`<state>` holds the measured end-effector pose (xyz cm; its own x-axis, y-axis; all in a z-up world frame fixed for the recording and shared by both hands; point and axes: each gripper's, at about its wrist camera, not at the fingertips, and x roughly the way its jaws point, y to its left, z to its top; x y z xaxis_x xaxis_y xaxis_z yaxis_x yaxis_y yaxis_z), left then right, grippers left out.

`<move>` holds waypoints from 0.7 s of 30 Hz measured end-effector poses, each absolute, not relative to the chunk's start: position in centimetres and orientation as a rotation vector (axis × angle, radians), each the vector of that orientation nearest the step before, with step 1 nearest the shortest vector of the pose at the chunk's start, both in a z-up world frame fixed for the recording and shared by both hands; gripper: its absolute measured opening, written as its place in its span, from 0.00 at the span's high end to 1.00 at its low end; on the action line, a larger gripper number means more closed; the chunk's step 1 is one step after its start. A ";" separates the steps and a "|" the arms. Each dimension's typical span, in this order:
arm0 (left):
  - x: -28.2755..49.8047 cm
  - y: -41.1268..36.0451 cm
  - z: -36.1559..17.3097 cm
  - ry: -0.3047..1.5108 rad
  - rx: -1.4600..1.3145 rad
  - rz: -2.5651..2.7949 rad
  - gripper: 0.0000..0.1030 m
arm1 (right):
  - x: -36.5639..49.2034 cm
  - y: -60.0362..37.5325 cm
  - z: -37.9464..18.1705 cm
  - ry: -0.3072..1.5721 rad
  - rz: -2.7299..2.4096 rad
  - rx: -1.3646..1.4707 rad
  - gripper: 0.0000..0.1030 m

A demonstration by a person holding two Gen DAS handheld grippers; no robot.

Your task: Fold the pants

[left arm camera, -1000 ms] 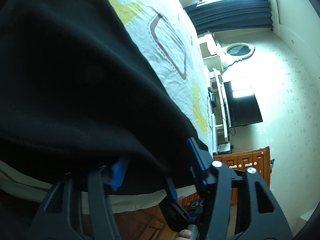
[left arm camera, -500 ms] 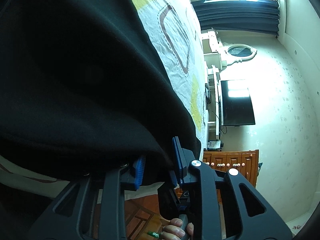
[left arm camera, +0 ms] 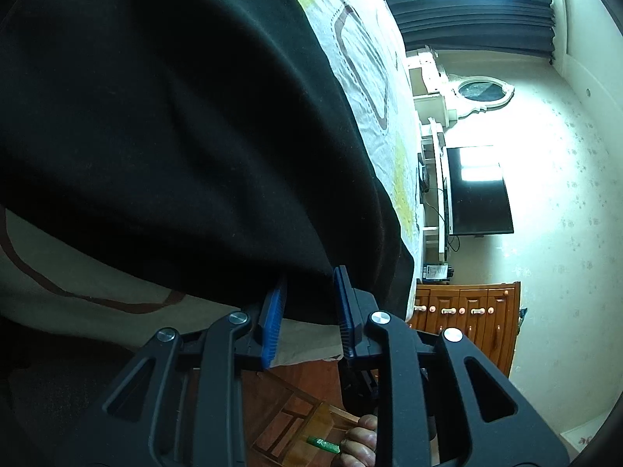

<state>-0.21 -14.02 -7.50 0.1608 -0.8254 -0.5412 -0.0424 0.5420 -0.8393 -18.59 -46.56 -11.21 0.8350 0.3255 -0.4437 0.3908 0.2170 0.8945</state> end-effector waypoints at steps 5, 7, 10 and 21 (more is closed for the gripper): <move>-0.2 -14.2 -4.8 1.226 -0.797 -0.718 0.76 | -18.4 -46.6 -11.6 0.657 -0.059 1.363 0.94; -0.8 -14.2 -4.0 1.223 -0.790 -0.759 0.76 | -19.1 -46.3 -13.0 0.664 -0.058 1.392 0.94; -1.5 -14.3 -1.6 1.153 -0.707 -0.819 0.70 | -19.3 -46.4 -13.0 0.659 -0.031 1.401 0.94; 3.8 -14.7 -5.6 1.262 -0.478 -0.747 0.50 | -23.0 -54.8 -7.3 0.562 -0.174 1.282 0.91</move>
<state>3.80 -14.68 -5.62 0.1219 -0.7304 -0.6721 0.2378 0.6789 -0.6946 -22.99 -54.83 -7.31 0.8538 0.1830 -0.4873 0.4259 0.2926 0.8561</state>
